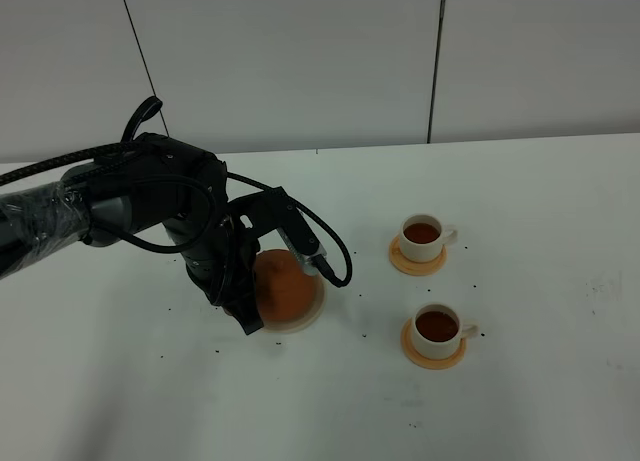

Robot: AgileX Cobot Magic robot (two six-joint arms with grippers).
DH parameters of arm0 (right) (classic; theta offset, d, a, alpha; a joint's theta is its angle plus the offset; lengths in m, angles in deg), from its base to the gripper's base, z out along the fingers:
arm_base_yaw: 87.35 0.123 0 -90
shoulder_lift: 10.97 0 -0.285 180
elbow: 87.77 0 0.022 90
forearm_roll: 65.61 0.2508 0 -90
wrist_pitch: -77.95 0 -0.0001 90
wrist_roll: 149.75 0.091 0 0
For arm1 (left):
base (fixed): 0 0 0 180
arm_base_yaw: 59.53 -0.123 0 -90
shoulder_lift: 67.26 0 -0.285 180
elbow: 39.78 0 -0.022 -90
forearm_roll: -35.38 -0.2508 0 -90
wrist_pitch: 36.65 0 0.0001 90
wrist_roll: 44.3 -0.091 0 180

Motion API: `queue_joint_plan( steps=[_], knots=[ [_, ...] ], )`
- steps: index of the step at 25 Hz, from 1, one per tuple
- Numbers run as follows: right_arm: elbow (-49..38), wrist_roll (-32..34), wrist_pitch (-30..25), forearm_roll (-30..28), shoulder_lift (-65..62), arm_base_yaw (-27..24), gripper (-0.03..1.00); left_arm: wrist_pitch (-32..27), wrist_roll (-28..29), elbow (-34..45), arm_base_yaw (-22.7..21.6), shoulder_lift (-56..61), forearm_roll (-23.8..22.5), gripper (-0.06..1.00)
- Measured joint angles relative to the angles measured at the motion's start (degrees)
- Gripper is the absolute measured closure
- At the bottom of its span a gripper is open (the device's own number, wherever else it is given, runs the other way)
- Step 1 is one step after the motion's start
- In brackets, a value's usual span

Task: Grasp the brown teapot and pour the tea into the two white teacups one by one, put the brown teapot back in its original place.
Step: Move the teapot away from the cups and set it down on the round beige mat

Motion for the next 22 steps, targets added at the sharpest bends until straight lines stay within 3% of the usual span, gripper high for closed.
queue_joint_plan(
  steps=[7, 14, 22],
  knots=[
    [0.0, 0.0, 0.0, 0.0, 0.0, 0.0, 0.73, -0.15, 0.12, 0.0, 0.0, 0.0, 0.0, 0.77],
    [0.0, 0.0, 0.0, 0.0, 0.0, 0.0, 0.73, -0.34, 0.17, 0.0, 0.0, 1.4, 0.11, 0.63],
    [0.0, 0.0, 0.0, 0.0, 0.0, 0.0, 0.73, -0.44, 0.27, 0.0, 0.0, 1.75, 0.98, 0.61]
  ],
)
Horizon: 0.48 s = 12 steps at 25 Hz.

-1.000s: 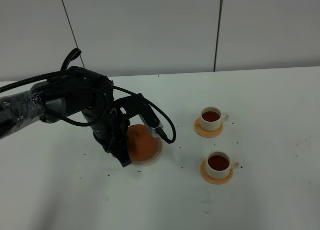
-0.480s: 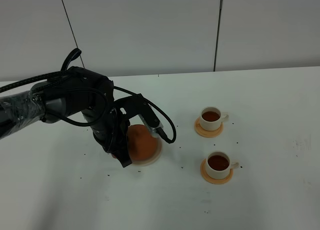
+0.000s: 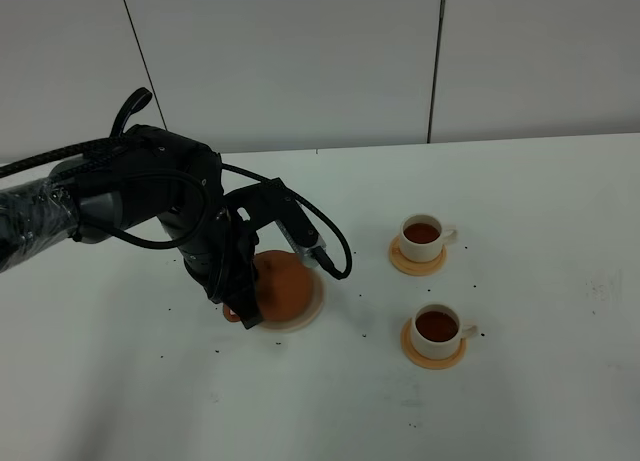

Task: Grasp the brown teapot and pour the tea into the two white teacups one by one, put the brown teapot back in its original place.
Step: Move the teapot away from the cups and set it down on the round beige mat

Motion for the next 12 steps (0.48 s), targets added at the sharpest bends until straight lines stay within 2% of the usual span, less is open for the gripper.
queue_joint_plan(
  steps=[6, 12],
  knots=[
    [0.0, 0.0, 0.0, 0.0, 0.0, 0.0, 0.73, 0.05, 0.0, 0.0, 0.0, 1.45, 2.49, 0.61],
    [0.0, 0.0, 0.0, 0.0, 0.0, 0.0, 0.73, 1.98, 0.0, 0.0, 0.0, 9.43, 6.65, 0.61]
  ],
)
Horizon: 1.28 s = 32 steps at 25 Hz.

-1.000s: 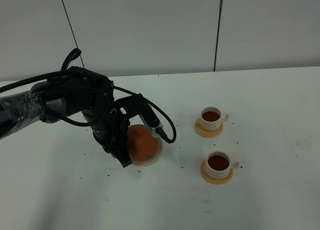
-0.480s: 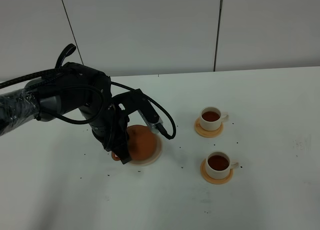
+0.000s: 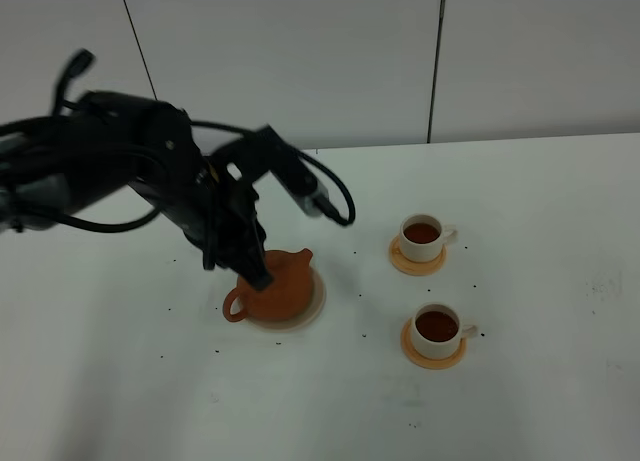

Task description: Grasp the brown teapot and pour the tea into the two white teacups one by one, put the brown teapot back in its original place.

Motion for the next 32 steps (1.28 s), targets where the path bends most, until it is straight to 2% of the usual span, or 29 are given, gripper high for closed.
queue_joint_plan(
  steps=[6, 10, 13, 16, 22, 24, 29, 32],
  knots=[
    [0.0, 0.0, 0.0, 0.0, 0.0, 0.0, 0.73, 1.11, 0.12, 0.0, 0.0, 12.29, 0.08, 0.63],
    [0.0, 0.0, 0.0, 0.0, 0.0, 0.0, 0.73, 0.97, 0.12, 0.0, -0.72, 21.54, -0.04, 0.71],
    [0.0, 0.0, 0.0, 0.0, 0.0, 0.0, 0.73, 0.52, 0.18, 0.0, -3.76, 27.24, 0.08, 0.78],
    [0.0, 0.0, 0.0, 0.0, 0.0, 0.0, 0.73, -1.14, 1.55, 0.0, -8.78, 31.13, 0.4, 0.84],
    [0.0, 0.0, 0.0, 0.0, 0.0, 0.0, 0.73, -10.97, 3.88, 0.0, -18.08, 33.95, 0.4, 0.88],
    [0.0, 0.0, 0.0, 0.0, 0.0, 0.0, 0.73, -12.63, 4.01, 0.0, -19.78, 34.78, 1.14, 0.88],
    [0.0, 0.0, 0.0, 0.0, 0.0, 0.0, 0.73, -15.13, 3.13, 0.0, -22.44, 39.92, 7.28, 0.88],
    [0.0, 0.0, 0.0, 0.0, 0.0, 0.0, 0.73, -18.17, 2.99, 0.0, -23.12, 45.56, 8.13, 0.88]
  ],
)
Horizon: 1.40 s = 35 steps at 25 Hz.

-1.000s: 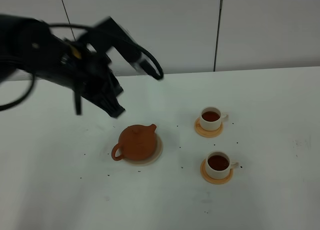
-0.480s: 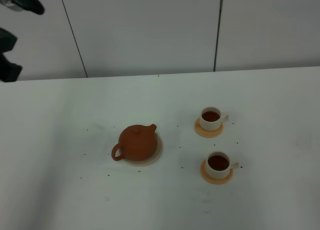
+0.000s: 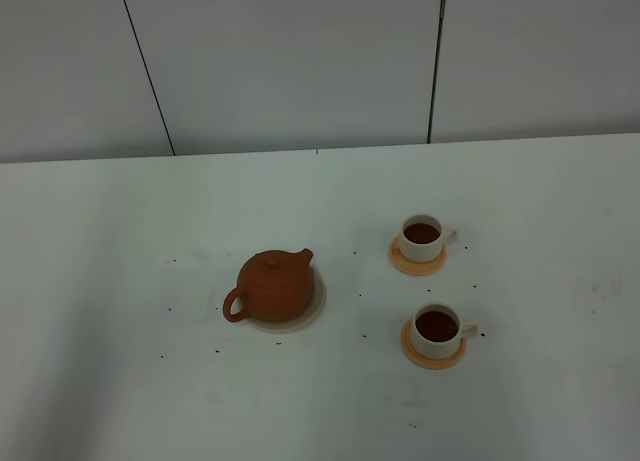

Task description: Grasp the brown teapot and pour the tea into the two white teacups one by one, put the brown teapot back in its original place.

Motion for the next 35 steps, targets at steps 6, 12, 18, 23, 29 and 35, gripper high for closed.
queue_joint_plan(
  steps=[6, 12, 18, 23, 29, 35],
  knots=[
    [0.0, 0.0, 0.0, 0.0, 0.0, 0.0, 0.73, -3.88, 5.87, -0.05, -0.18, 16.03, -5.67, 0.88],
    [0.0, 0.0, 0.0, 0.0, 0.0, 0.0, 0.73, -8.0, 12.56, 6.16, -0.18, 29.76, -13.58, 0.88],
    [0.0, 0.0, 0.0, 0.0, 0.0, 0.0, 0.73, 1.46, 20.02, 30.88, -0.18, 45.96, -14.87, 0.87],
    [0.0, 0.0, 0.0, 0.0, 0.0, 0.0, 0.73, 13.2, 29.28, 52.89, -0.18, 59.3, -14.17, 0.87],
    [0.0, 0.0, 0.0, 0.06, 0.0, 0.0, 0.73, 17.59, 26.73, 56.55, -0.18, 59.72, -8.29, 0.87],
    [0.0, 0.0, 0.0, 0.06, 0.0, 0.0, 0.73, 17.41, 22.9, 54.62, -0.18, 59.72, -2.43, 0.87]
  ],
)
